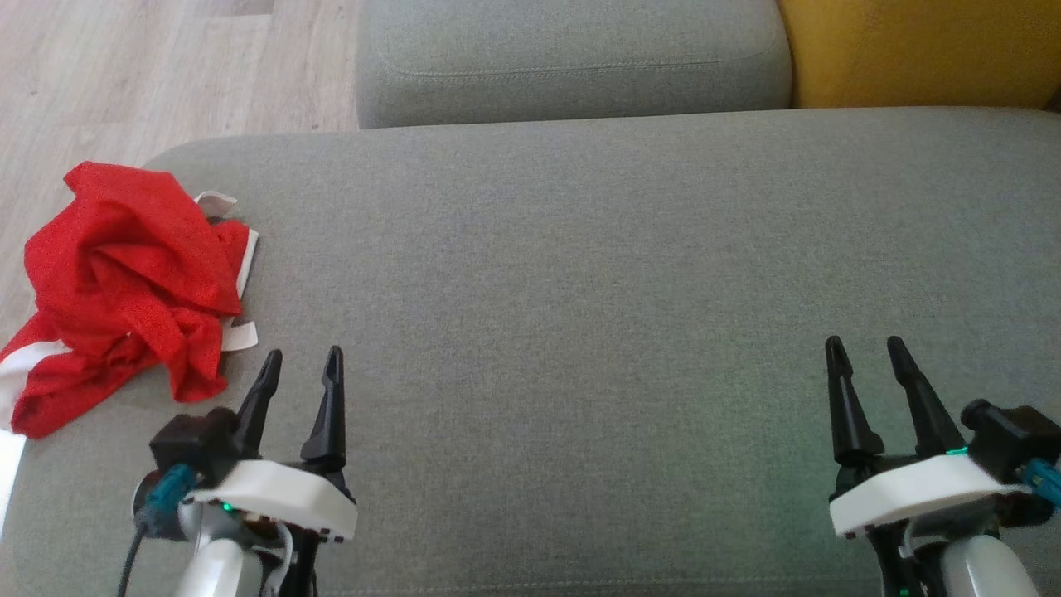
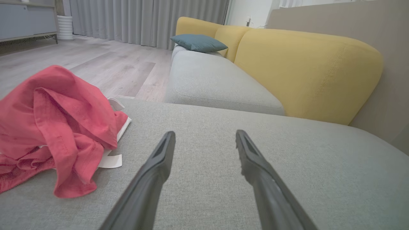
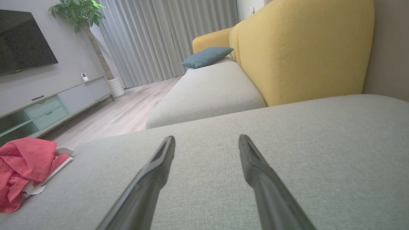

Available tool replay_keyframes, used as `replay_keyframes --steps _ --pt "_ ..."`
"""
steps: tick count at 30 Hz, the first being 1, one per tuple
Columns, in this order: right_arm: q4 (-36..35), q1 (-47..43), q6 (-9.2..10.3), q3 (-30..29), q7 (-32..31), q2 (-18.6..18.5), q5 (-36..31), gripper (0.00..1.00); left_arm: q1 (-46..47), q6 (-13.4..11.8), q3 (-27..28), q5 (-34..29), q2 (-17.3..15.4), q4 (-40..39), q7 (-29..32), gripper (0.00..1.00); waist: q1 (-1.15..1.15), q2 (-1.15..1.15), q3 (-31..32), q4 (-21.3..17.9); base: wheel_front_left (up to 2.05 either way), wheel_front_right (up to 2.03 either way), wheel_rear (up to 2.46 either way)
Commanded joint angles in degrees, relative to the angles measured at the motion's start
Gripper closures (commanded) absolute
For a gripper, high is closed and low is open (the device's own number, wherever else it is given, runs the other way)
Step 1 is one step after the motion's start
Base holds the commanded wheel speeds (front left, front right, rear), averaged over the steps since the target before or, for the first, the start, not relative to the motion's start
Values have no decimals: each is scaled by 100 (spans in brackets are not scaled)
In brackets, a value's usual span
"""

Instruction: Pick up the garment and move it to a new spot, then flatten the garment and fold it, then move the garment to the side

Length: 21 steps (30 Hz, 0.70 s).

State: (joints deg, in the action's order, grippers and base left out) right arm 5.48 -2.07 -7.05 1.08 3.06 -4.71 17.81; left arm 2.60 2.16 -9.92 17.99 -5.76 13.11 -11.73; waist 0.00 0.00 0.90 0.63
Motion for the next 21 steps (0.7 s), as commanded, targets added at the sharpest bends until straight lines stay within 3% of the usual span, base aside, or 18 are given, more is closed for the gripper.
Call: replay_keyframes --steps 1,15,21 --pt "-230 81 -39 87 73 -35 -173 0 316 -22 144 -174 -117 -177 -82 0 0 0 0 -1 0 0 0" --pt "-275 -3 -44 29 232 67 -1001 0 404 -64 67 -1048 -105 -32 -316 0 0 0 -18 80 0 0 0" --pt "-275 -22 -44 -6 222 114 -964 0 399 -72 112 -1041 -69 12 -327 0 0 0 -38 67 0 0 0"
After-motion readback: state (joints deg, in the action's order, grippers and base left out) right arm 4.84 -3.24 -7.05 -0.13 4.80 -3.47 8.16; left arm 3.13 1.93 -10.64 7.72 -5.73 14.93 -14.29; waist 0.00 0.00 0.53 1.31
